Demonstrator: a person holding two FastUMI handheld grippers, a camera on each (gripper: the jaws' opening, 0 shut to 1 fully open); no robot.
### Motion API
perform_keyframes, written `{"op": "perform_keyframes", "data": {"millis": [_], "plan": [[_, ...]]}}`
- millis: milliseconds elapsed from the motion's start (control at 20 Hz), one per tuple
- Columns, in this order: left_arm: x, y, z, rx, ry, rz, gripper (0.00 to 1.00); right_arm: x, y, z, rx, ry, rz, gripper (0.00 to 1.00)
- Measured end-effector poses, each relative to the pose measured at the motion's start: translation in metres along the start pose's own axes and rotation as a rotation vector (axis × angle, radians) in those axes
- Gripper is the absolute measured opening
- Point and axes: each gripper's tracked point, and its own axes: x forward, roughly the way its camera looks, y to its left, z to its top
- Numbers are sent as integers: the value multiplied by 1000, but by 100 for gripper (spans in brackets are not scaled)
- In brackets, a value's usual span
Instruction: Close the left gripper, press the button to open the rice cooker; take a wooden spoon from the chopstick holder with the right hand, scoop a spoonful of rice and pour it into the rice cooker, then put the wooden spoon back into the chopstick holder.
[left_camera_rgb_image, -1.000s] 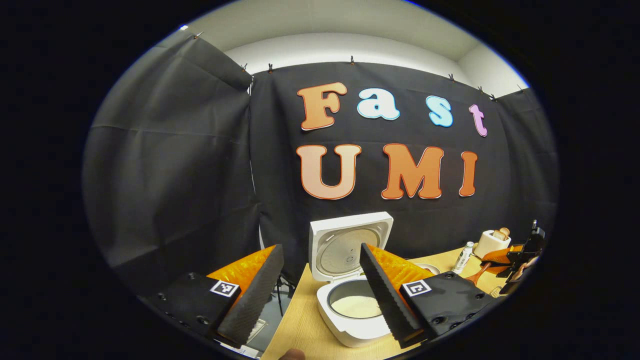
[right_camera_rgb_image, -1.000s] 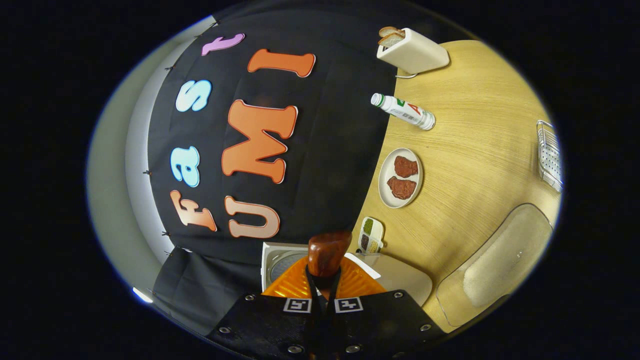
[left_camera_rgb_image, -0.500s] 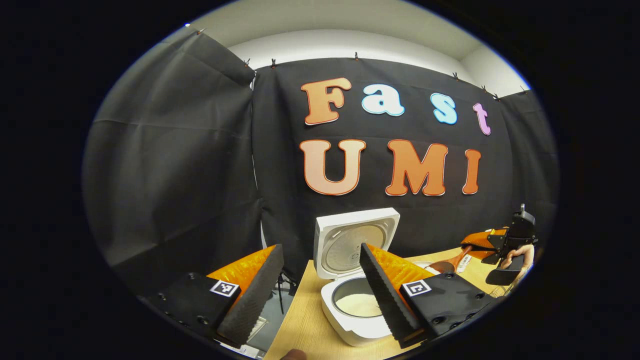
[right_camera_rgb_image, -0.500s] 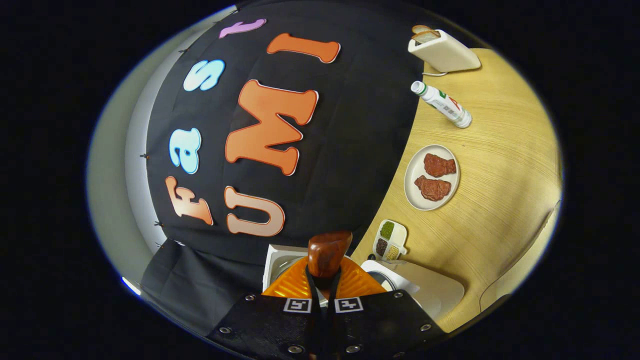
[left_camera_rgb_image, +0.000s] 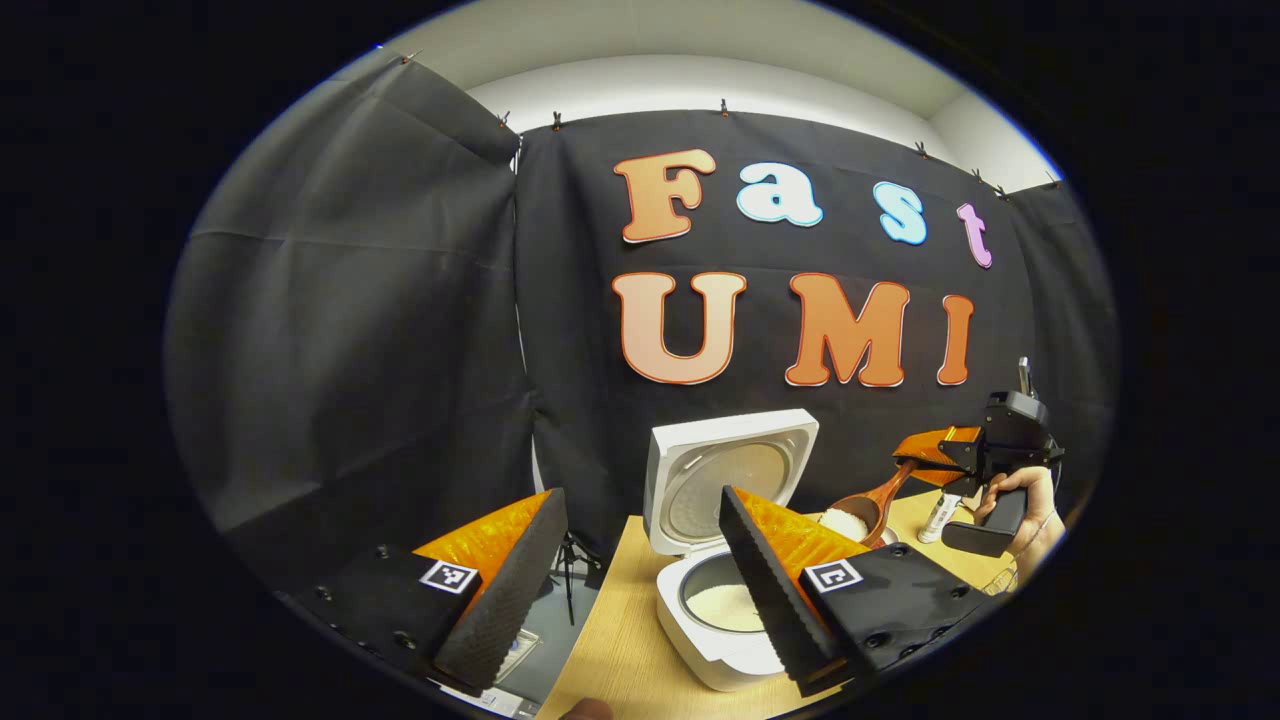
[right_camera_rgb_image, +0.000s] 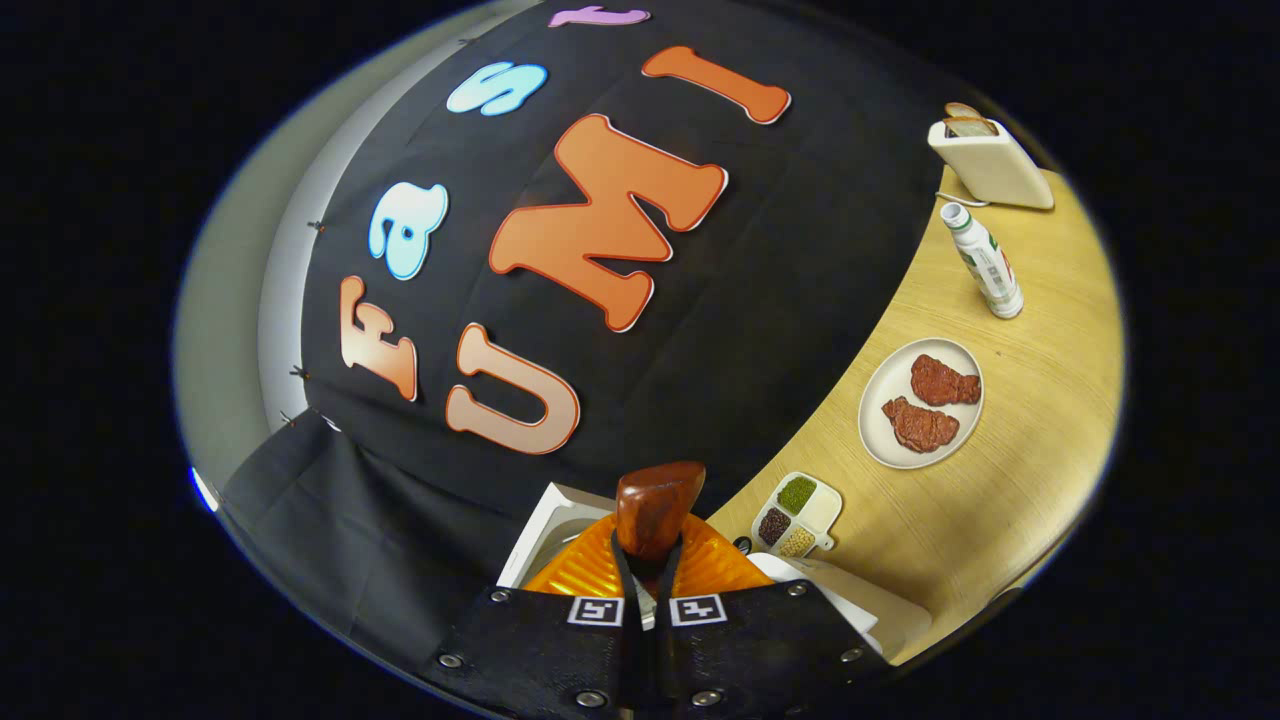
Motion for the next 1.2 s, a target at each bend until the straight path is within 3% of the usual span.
{"op": "perform_keyframes", "data": {"millis": [600,1200], "plan": [[3,22,-9,-4,12,45,100,10,21,-11,-257,-21,7,2],[0,20,-8,-3,4,42,100,3,55,-23,-486,-42,86,3]]}}
